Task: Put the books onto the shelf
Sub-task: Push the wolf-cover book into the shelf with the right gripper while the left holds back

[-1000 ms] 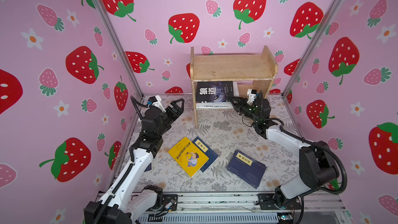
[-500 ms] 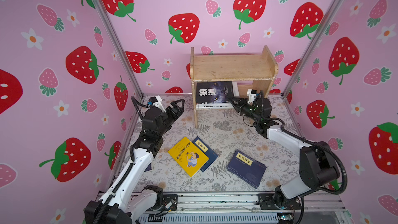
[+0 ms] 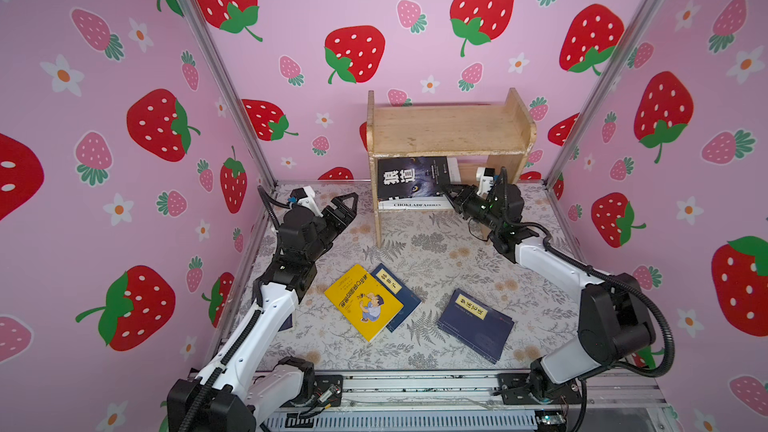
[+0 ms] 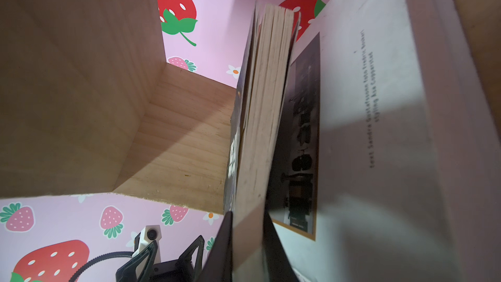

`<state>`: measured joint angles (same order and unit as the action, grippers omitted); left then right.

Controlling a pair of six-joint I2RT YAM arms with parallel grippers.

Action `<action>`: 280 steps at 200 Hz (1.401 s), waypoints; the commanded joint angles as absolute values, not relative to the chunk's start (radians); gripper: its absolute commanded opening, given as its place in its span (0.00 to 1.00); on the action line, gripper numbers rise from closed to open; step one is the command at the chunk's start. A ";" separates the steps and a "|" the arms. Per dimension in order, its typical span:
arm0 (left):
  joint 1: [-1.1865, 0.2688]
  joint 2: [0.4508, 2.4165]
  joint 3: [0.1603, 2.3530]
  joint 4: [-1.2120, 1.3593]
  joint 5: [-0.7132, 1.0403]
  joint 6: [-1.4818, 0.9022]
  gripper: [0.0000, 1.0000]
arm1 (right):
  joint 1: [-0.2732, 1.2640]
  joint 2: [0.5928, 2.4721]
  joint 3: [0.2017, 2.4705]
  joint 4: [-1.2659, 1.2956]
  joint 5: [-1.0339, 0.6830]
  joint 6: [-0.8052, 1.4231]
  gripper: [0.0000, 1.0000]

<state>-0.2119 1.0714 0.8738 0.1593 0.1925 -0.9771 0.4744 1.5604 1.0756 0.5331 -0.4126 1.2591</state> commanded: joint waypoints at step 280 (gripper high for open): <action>-0.205 1.058 0.860 0.008 0.265 -0.812 0.93 | 0.594 1.402 1.244 0.024 -0.012 0.582 0.61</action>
<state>-0.2085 1.0706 0.8421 0.1291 0.2047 -0.9188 0.5697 1.4647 1.2160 0.0402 -0.0006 0.7036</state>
